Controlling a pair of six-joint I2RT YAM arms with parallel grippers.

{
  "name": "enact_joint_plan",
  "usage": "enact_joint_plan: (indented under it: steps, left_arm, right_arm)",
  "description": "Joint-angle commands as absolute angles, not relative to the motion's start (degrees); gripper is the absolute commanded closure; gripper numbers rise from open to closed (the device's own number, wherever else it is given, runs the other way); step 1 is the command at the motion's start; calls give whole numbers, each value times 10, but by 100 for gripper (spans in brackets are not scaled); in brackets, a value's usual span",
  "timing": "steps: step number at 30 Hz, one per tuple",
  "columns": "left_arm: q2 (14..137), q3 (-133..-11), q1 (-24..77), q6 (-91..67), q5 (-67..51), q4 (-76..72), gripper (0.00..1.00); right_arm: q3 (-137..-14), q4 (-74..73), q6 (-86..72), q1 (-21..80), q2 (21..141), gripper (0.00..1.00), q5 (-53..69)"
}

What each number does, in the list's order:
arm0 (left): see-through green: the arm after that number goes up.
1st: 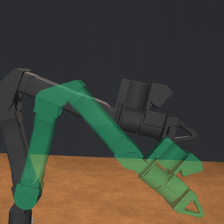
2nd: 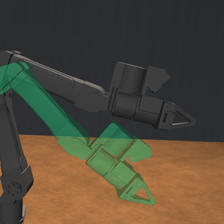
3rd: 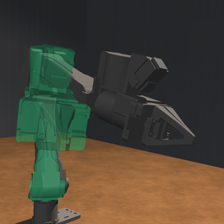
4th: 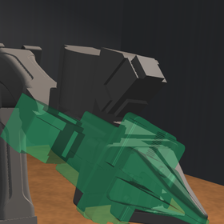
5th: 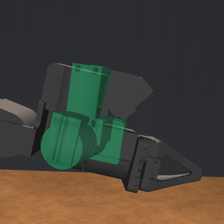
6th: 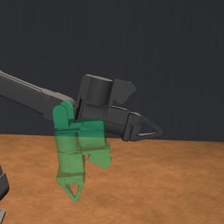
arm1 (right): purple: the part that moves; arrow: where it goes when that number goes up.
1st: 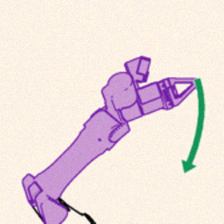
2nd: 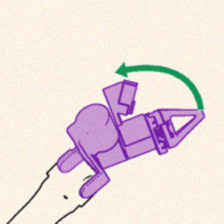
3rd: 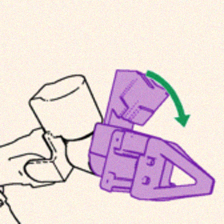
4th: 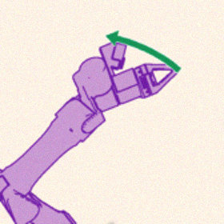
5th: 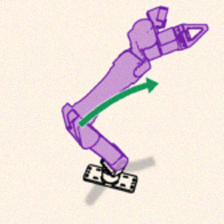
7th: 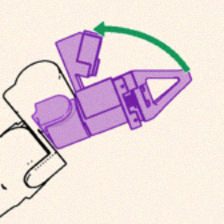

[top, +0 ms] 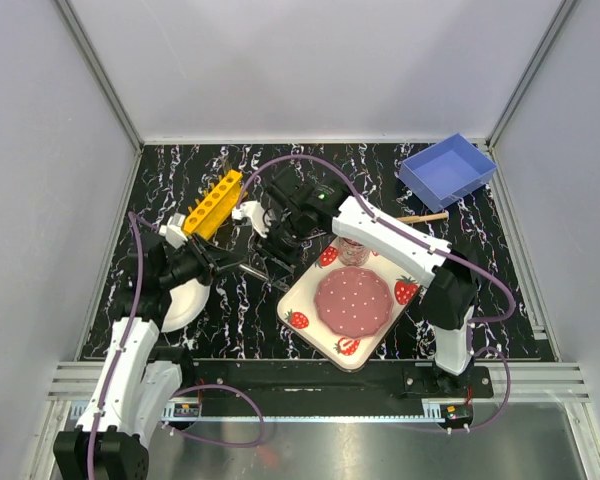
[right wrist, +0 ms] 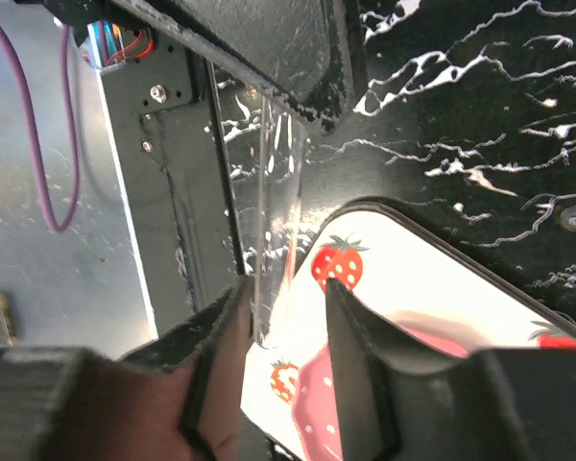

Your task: Organize the chemistry lab equipment

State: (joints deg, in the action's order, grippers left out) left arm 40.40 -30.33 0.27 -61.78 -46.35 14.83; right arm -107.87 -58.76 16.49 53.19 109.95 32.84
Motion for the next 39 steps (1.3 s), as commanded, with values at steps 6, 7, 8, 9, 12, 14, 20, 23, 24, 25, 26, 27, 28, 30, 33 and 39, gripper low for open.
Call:
enact_joint_plan:
  steps: [6,7,8,9,12,14,20,23,24,25,26,27,28,30,33,39]
  left_arm:
    - [437,-473,1,-439,-302,335,95]
    - [459,-495,1,-405,-275,347,95]
    - [472,-516,1,-391,-248,357,95]
    - [485,-555,1,-378,-203,364,95]
    - [544,-626,1,-334,-128,356,95]
    - [597,-658,1,-299,-98,345,95]
    - [723,-770,1,-223,-35,299,95]
    - [769,-812,1,-200,-16,273,95]
    - [779,-817,1,-194,-7,257,95]
    - [800,-823,1,-186,-5,251,95]
    - [811,-834,2,-182,-4,244,95]
    - [822,-839,3,-172,-2,233,95]
    - [842,-846,5,-170,-2,229,95]
    - [870,-867,12,-158,-2,222,95]
    - [902,-893,25,-141,25,214,95]
    - [952,-923,44,-115,49,195,95]
  right_arm:
    - [-1220,-707,268,503,1064,18,308]
    - [-1222,-713,272,494,1057,17,309]
    - [-1221,-713,273,486,1049,15,311]
    - [-1211,-712,279,468,1029,15,311]
    - [-1167,-698,280,420,983,12,318]
    - [-1134,-672,279,396,958,11,323]
    - [-978,-594,282,331,852,1,352]
    - [-926,-568,286,303,815,0,380]
    - [-907,-563,287,297,803,0,388]
    - [-900,-556,288,291,799,0,401]
    - [-892,-551,287,279,796,0,405]
    - [-881,-545,287,273,792,0,410]
    - [-875,-542,286,268,789,0,417]
    - [-861,-536,285,258,786,0,424]
    - [-849,-529,283,251,781,0,435]
    - [-844,-525,280,243,780,0,445]
